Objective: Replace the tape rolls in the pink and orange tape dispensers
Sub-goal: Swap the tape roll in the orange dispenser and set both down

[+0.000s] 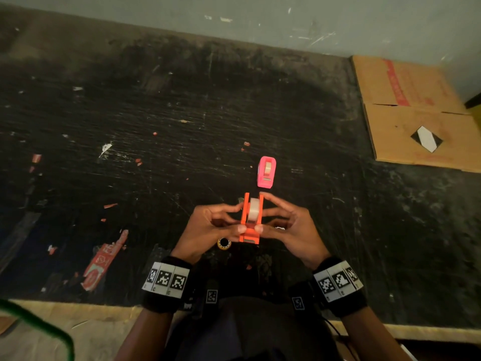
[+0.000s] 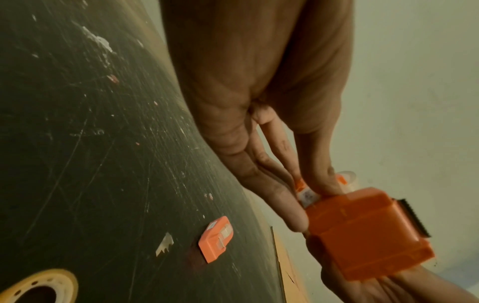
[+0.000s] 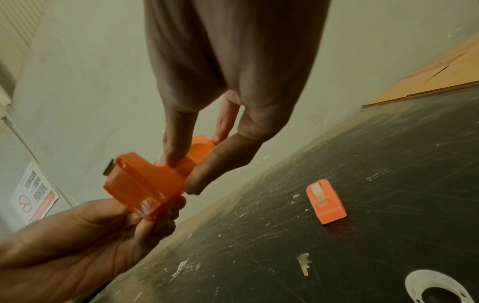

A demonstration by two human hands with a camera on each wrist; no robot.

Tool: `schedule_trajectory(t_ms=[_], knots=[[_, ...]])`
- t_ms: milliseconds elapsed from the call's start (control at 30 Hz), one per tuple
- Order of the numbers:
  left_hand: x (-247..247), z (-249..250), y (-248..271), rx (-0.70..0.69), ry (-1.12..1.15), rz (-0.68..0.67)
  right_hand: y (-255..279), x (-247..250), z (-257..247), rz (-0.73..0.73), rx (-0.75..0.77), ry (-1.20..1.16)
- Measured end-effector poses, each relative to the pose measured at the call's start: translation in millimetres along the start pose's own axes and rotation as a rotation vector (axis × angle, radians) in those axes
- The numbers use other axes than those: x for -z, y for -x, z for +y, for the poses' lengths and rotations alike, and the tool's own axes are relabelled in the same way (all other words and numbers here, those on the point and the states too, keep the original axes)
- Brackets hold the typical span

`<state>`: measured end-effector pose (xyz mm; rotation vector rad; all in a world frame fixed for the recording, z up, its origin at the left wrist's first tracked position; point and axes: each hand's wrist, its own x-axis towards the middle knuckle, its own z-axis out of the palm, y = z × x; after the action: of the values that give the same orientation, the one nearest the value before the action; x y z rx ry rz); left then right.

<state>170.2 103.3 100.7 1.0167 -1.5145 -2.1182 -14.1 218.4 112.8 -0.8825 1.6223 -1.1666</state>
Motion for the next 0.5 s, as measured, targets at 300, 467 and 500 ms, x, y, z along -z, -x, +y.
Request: schedule_trajectory(t_ms=[300,467,500], knots=[[11.5,4.0,-4.8,0.017,0.098,-0.013,-11.3,-1.9,-6.5,-0.071,0.033,-0.025],[14.5,9.2,-10.8,0.007,0.112,0.018,-20.9,-3.0,-10.1,-0.088,0.054,0.000],[14.5,10.6,-11.7,0.005,0.111,0.019,-22.3,-2.9,-11.5,-0.090,0.055,0.003]])
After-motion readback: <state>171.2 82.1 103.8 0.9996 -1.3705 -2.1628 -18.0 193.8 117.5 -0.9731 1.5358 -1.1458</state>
